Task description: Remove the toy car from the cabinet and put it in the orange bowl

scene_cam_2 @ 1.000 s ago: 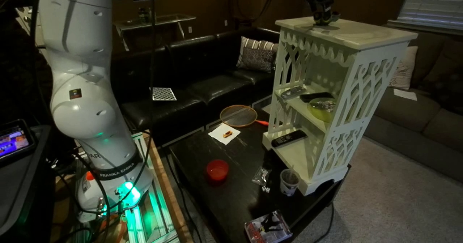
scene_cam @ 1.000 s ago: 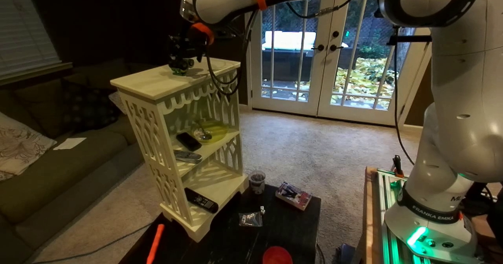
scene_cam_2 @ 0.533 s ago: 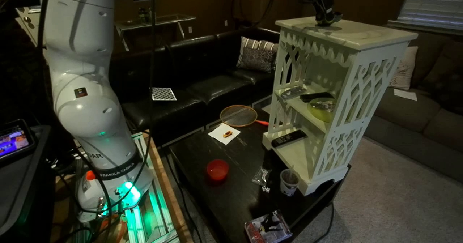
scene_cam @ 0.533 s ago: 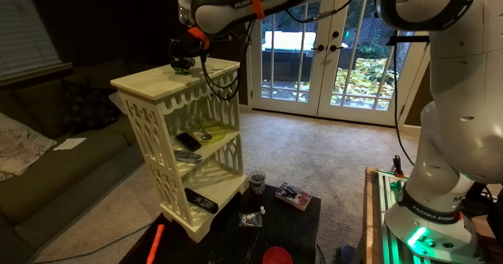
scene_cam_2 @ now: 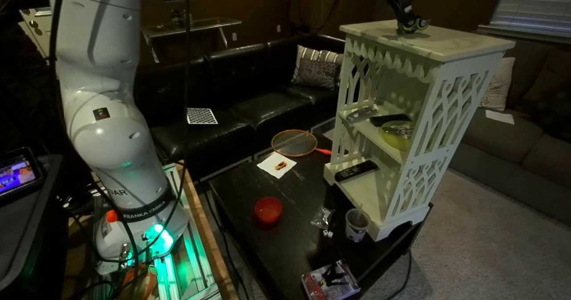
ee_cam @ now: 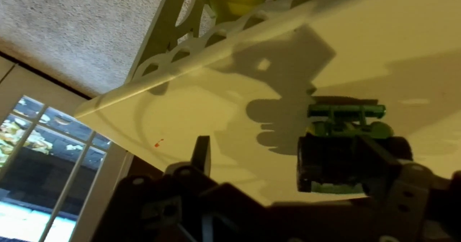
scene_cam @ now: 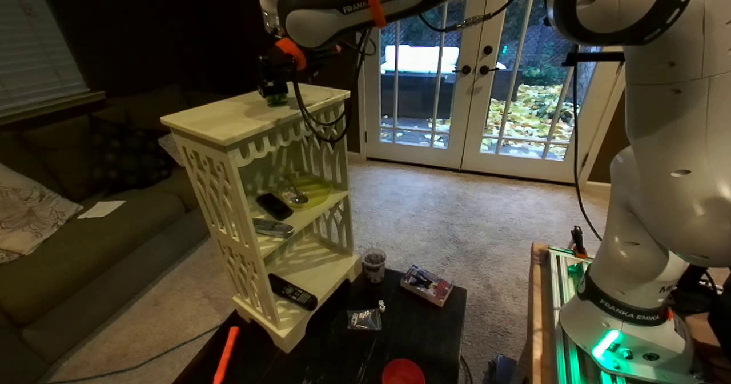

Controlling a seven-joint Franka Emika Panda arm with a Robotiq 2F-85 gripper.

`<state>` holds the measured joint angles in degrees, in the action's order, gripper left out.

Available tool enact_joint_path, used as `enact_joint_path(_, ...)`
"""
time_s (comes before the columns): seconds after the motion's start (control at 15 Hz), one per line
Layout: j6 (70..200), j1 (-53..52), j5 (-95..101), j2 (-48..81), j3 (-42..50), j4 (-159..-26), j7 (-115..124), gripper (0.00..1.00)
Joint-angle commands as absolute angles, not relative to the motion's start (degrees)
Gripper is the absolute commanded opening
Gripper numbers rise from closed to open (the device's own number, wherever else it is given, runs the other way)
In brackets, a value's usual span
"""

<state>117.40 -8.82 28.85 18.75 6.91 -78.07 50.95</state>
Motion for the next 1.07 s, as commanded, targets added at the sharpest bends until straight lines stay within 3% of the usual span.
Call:
enact_joint_path(0.0, 114.89, -9.40, 31.40, 19.45, 6.89, -75.73, 53.88, 1.00)
enact_joint_path(0.8, 129.88, -5.17, 19.00, 16.13, 3.26, -79.38, 40.58, 1.00)
enact_joint_path(1.0, 128.54, -6.08, 20.37, 17.66, 4.52, -77.42, 41.91, 1.00)
